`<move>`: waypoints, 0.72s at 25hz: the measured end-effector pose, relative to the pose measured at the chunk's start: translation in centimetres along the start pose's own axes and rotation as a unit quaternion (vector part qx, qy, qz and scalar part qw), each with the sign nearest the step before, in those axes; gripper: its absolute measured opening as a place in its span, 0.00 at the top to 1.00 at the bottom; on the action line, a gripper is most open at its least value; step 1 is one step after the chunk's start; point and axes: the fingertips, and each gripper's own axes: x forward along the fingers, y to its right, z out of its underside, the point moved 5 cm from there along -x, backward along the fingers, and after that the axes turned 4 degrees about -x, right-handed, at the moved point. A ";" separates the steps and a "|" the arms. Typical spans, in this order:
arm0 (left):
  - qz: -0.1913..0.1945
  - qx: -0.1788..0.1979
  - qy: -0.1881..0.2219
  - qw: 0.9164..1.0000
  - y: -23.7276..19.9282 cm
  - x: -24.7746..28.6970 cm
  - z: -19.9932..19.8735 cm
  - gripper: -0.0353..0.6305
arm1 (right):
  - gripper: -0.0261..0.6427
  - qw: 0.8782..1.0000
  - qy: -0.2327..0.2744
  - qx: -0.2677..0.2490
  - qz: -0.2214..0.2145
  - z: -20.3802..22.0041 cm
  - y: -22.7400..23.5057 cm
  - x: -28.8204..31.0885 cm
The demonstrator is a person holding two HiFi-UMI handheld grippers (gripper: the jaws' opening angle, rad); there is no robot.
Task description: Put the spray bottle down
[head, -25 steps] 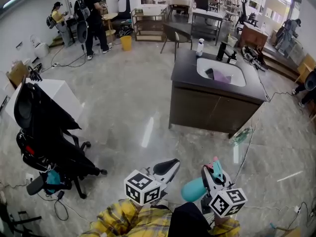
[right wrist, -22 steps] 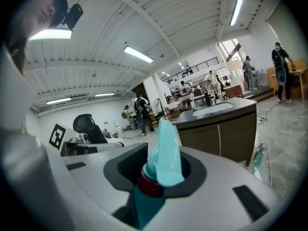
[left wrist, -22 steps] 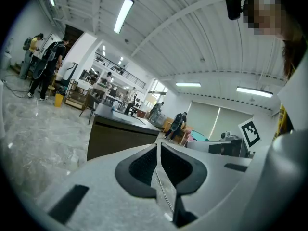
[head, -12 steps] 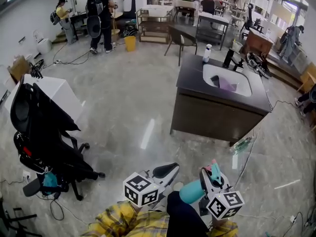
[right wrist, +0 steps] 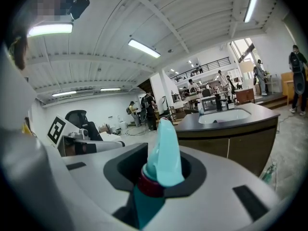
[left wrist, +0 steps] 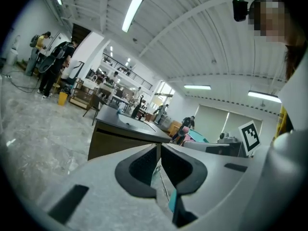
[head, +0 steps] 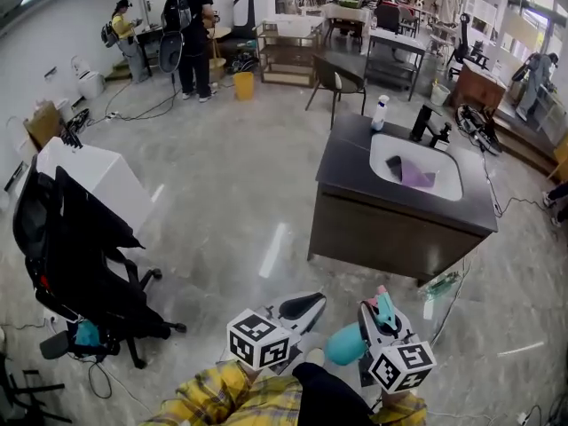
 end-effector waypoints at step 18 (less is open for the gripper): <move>-0.006 -0.010 0.023 1.000 -2.2 12.3 -4.5 0.91 | 0.82 0.999 0.027 -0.017 -0.003 -4.5 11.3 5.6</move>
